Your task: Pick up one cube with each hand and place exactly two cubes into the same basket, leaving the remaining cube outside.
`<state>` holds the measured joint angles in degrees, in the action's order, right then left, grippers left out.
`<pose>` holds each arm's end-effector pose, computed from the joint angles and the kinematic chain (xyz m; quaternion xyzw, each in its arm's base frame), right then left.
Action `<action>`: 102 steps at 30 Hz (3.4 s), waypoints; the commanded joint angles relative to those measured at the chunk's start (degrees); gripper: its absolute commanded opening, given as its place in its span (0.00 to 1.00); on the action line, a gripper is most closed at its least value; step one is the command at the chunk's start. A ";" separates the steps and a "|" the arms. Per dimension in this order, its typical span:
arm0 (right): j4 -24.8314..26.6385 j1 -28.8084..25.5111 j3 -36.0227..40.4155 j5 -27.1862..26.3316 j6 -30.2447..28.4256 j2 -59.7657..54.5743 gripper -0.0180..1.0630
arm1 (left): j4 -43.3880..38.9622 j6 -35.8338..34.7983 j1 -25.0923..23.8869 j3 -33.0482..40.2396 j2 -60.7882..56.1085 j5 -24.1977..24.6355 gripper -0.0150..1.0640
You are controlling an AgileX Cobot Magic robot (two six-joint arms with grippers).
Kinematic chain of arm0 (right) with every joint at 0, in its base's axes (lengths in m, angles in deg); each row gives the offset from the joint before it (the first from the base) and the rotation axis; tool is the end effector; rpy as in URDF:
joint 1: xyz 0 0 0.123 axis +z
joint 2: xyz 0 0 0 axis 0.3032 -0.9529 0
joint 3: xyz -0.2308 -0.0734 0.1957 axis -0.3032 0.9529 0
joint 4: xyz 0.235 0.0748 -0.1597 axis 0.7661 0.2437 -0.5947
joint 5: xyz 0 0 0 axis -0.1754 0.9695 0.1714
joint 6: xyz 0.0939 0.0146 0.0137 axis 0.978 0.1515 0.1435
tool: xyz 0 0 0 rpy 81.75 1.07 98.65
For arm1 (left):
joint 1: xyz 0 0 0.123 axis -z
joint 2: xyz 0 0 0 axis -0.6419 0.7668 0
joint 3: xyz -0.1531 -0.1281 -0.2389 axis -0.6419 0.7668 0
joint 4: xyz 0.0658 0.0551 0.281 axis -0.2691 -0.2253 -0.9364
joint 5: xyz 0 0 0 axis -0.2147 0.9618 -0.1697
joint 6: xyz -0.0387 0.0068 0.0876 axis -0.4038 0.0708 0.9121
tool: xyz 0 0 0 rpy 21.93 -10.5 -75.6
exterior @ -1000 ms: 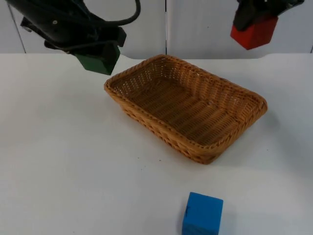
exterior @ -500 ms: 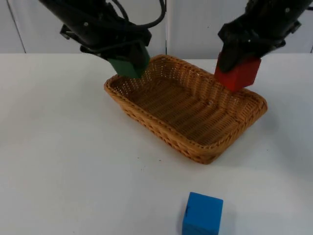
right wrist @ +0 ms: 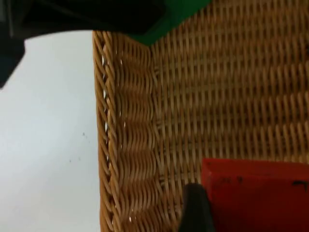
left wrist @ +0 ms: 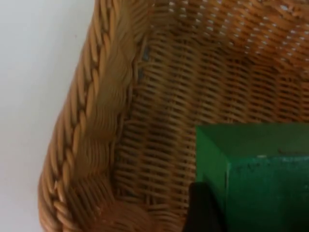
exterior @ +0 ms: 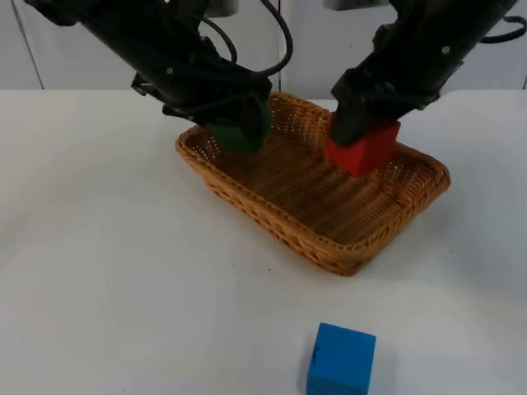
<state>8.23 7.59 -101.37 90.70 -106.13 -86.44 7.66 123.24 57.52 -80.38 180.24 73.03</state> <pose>0.4412 0.2346 0.2019 -0.3382 0.9078 0.1458 0.2007 0.4782 -0.1839 0.1516 0.2153 0.9238 -0.1896 0.2535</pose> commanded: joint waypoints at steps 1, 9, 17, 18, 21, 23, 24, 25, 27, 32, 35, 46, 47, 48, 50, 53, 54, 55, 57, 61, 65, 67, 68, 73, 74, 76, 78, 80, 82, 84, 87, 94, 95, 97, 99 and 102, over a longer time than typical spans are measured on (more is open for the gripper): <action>0.53 0.13 0.25 0.37 -0.69 -0.39 0.02 | 1.83 1.02 -0.20 -0.77 0.06 -0.27 0.01; 1.43 0.13 0.25 -2.34 -3.02 -2.59 0.02 | 5.87 5.46 -0.20 -0.77 2.25 -0.81 0.01; 1.78 0.13 0.25 -7.63 -3.87 -5.02 0.02 | 8.12 5.46 -0.20 -0.86 4.36 -0.82 0.01; 1.90 0.13 0.25 -7.77 -3.87 -5.65 0.02 | 8.13 5.46 -0.20 -0.86 4.49 -0.82 0.01; 2.00 0.13 0.25 -7.86 -3.87 -6.73 0.02 | 8.13 5.91 -0.20 -0.86 4.58 -0.82 0.01; 2.04 0.13 0.25 -7.99 -3.87 -7.67 0.05 | 8.13 6.16 -0.20 -0.86 4.58 -0.67 0.01; 2.04 0.13 0.25 -7.99 -3.87 -8.10 0.09 | 8.13 6.16 -0.20 -0.86 4.58 -0.54 0.01; 2.17 0.13 0.25 -8.08 -3.87 -8.45 0.13 | 8.13 6.16 -0.20 -0.86 4.58 -0.40 0.01; 2.17 0.13 0.25 -8.08 -3.87 -8.58 0.20 | 8.13 6.60 -0.20 -0.86 4.58 -0.29 0.03; 2.31 0.13 0.25 -8.08 -3.75 -8.73 0.49 | 8.13 6.60 -0.20 -0.86 4.58 -0.01 0.24; 2.31 0.13 0.25 -8.13 -3.75 -8.73 0.65 | 8.21 6.60 -0.20 -0.86 4.58 -0.01 0.53; 2.31 0.13 0.12 -7.45 -3.75 -8.04 0.66 | 8.59 6.60 -0.35 -0.86 3.29 0.08 0.79; 2.31 0.13 0.12 -7.45 -3.75 -7.17 0.66 | 8.14 6.50 -0.35 -0.86 2.95 0.19 0.79; 2.19 0.13 0.12 -7.45 -3.87 -6.35 0.66 | 7.87 6.50 -0.35 -0.86 2.30 0.19 0.79; 2.07 0.13 0.12 -7.55 -4.05 -5.05 0.66 | 7.88 6.50 -0.35 -0.86 1.90 0.19 0.79; 1.34 0.13 0.12 -7.89 -4.05 -0.36 0.66 | 7.41 6.50 -0.35 -0.86 -1.48 0.66 0.79; 0.74 0.13 0.12 -7.89 -4.05 1.49 0.66 | 7.25 6.50 -0.35 -0.86 -2.79 1.17 0.79; 0.74 0.13 0.12 -7.89 -4.05 1.49 0.66 | 7.25 6.50 -0.35 -0.86 -2.79 1.17 0.79; 0.72 0.13 0.12 -7.67 -4.05 5.33 0.66 | 6.67 6.50 -0.35 -0.86 -5.43 2.50 0.79; 0.72 0.13 0.12 -7.33 -3.69 10.40 0.66 | 5.85 6.38 -0.35 -0.86 -9.91 4.76 0.79; 1.16 0.13 0.12 -7.01 -3.69 15.92 0.66 | 4.98 6.38 -0.35 -0.86 -15.69 6.58 0.79; 1.16 0.13 0.12 -6.32 -3.19 18.02 0.66 | 4.77 6.38 -0.35 -0.86 -18.38 6.98 0.79; 1.16 0.13 0.12 -6.32 -3.19 18.02 0.66 | 4.77 6.38 -0.35 -0.86 -18.38 6.98 0.79; 1.16 0.13 0.12 -3.85 -2.84 21.36 0.66 | 4.77 6.14 -0.35 -0.86 -21.98 8.53 0.79; 1.16 0.13 0.12 -3.32 -2.67 22.14 0.66 | 4.77 6.14 -0.35 -0.86 -22.64 8.93 0.79; 1.16 0.13 0.12 -2.18 -2.44 23.26 0.66 | 4.47 5.55 -0.35 -0.86 -23.79 10.30 0.79; 1.16 0.13 0.33 -1.26 -2.44 24.39 0.66 | 4.35 5.31 -0.35 -0.86 -24.67 11.49 0.79; 1.16 0.13 0.33 -0.44 -2.44 24.92 0.66 | 4.35 5.30 -0.35 -0.86 -25.28 12.64 0.79; 1.16 0.13 0.33 0.04 -2.44 25.31 0.66 | 4.35 5.30 -0.35 -0.86 -25.56 13.33 0.79; 1.05 0.13 0.33 1.01 -2.18 25.88 0.66 | 4.35 5.30 -0.35 -0.86 -26.25 14.61 0.79; 1.16 0.13 0.33 1.83 -1.90 26.25 0.66 | 4.06 5.30 -0.35 -0.73 -26.84 15.26 0.79; 1.16 0.13 0.33 3.54 -0.68 26.25 0.66 | 2.42 5.07 -0.35 -0.73 -28.81 19.39 0.79; 1.16 0.13 0.33 3.66 -0.68 26.25 0.66 | 2.11 4.93 -0.35 -0.73 -29.06 19.82 0.79; 1.16 0.13 0.63 4.27 -0.33 26.25 0.66 | 1.05 4.02 -0.35 -0.73 -29.30 20.94 0.79; 1.27 0.13 1.47 3.98 -0.33 26.57 0.66 | 0.38 3.38 -0.35 -0.73 -29.34 21.24 0.79; 1.95 0.13 7.10 -0.40 -0.33 28.93 0.66 | 0.45 3.10 -0.35 -0.63 -29.34 22.40 0.79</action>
<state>9.16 7.59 -96.91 92.64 -106.81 -59.30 8.45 127.06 57.28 -80.87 151.43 94.33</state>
